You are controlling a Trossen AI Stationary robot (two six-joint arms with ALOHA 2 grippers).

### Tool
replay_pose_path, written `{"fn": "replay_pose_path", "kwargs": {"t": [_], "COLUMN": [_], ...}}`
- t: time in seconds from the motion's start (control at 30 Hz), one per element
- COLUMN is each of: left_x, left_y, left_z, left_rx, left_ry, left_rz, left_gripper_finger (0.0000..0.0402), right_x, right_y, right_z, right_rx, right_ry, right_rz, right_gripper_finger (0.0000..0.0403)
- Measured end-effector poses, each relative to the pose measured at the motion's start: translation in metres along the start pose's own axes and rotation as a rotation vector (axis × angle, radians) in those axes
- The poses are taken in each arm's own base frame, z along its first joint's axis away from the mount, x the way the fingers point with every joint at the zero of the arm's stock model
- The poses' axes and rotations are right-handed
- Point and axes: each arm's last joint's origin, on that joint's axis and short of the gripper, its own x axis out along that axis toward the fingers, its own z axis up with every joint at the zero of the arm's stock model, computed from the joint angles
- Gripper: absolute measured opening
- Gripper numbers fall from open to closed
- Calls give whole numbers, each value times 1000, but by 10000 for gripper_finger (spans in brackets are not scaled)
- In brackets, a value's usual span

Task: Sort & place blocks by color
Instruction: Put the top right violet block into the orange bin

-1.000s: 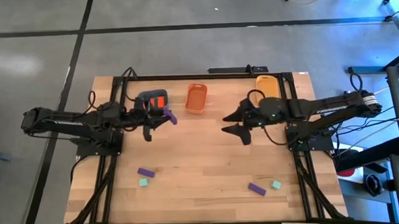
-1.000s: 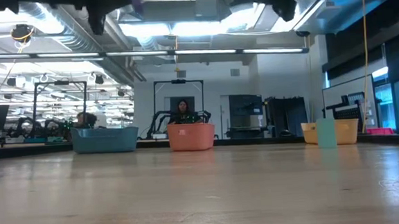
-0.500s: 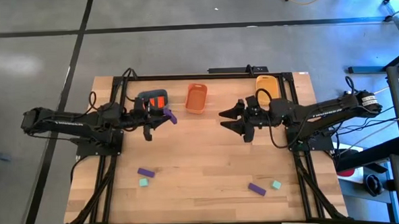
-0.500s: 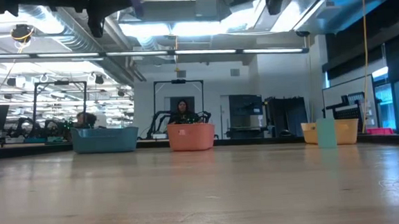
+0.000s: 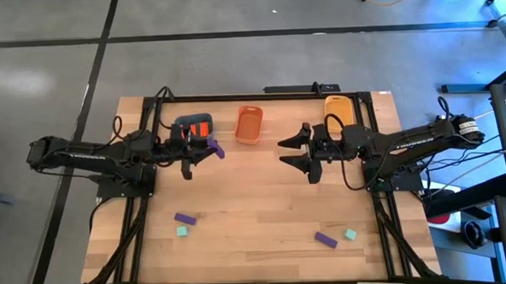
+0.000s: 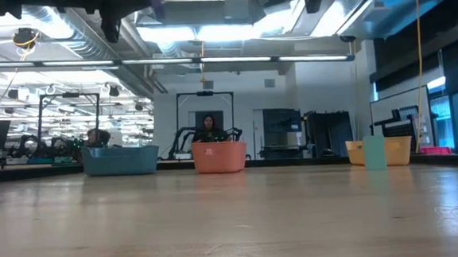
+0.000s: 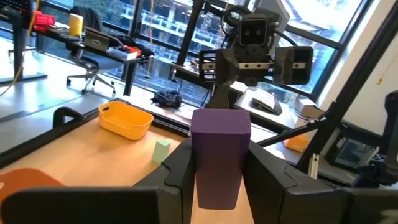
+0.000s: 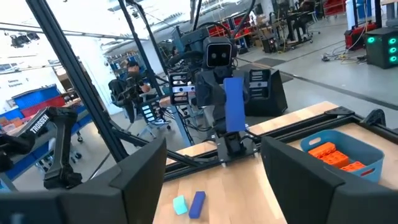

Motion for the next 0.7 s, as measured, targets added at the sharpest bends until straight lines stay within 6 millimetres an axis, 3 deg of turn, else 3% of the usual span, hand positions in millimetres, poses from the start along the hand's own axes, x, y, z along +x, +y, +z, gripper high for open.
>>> {"fn": "replay_pose_path", "kwargs": {"t": [0.7], "left_x": [0], "left_y": [0], "left_z": [0], "left_rx": [0], "left_ry": [3], "left_rz": [-9], "left_gripper_finger": [97], "right_x": [0], "right_y": [-1], "right_z": [-2], "right_rx": [-49], "right_ry": [19], "right_rz": [-6], "right_gripper_finger": [263]}}
